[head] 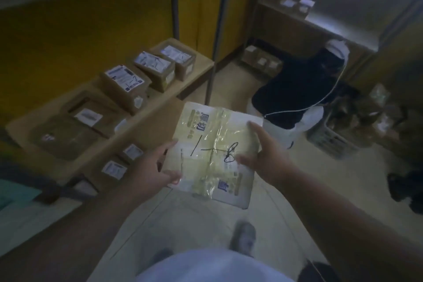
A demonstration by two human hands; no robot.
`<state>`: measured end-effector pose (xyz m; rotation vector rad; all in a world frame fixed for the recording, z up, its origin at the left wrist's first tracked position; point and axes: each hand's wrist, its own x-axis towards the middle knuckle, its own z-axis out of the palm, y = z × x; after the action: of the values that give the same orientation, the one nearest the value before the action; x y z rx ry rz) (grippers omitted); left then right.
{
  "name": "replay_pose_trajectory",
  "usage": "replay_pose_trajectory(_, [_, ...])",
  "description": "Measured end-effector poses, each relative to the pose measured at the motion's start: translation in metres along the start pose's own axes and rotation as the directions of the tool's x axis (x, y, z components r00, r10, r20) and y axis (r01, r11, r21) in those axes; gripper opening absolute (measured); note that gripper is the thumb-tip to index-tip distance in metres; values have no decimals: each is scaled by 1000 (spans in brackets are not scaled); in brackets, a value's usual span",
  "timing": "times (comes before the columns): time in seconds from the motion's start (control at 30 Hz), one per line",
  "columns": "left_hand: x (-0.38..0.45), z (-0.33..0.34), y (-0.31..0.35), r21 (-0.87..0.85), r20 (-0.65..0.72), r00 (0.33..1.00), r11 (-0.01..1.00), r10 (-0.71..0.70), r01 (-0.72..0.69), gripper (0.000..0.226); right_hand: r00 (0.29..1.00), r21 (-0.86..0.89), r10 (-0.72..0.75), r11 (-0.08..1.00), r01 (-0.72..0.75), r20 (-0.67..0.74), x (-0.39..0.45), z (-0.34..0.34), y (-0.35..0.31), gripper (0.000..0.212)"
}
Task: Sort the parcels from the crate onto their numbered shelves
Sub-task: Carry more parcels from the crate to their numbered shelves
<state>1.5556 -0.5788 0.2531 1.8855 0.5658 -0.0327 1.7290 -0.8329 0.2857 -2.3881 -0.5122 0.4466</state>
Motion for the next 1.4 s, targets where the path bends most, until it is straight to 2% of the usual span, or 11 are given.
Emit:
replay_pose_trajectory(0.13, [39,44,3,-76,-208,973,993,-100,86,75,989,52,-60,997,54,136,98,-4,30,99])
replay_pose_trajectory(0.23, [54,83,12,-127,-395,892,975,-219,183,70,944,-6,-170,984,179,284,167,-6,46,95])
replay_pose_trajectory(0.3, [59,107,25,-169,-464,831,951,-308,258,68,893,-42,-228,964,264,389,201,-8,51,92])
replay_pose_trajectory(0.4, [70,134,31,-203,-500,766,915,-403,349,72,827,-115,-265,924,364,496,236,-5,52,88])
replay_pose_trajectory(0.53, [103,142,2,-211,-479,737,877,-477,431,89,762,-111,-272,906,409,588,279,35,50,82])
replay_pose_trajectory(0.7, [171,133,-80,-225,-468,703,841,-536,491,90,770,-198,-222,890,411,599,338,127,66,75])
replay_pose_trajectory(0.9, [261,158,-201,-288,-475,665,816,-576,501,78,739,-290,-170,845,449,652,423,262,127,78])
replay_pose_trajectory(1.07, [343,173,-298,-315,-522,647,830,-556,460,74,700,-269,-256,794,546,667,509,358,163,64])
replay_pose_trajectory(1.2, [405,148,-353,-325,-582,634,860,-510,393,77,743,-250,-356,785,567,567,566,398,144,70])
replay_pose_trajectory(1.3, [442,125,-377,-298,-639,610,882,-468,365,76,722,-219,-412,766,605,556,602,431,120,64])
replay_pose_trajectory(1.4, [467,104,-394,-235,-673,579,876,-460,422,66,680,-264,-457,683,681,574,633,476,109,66])
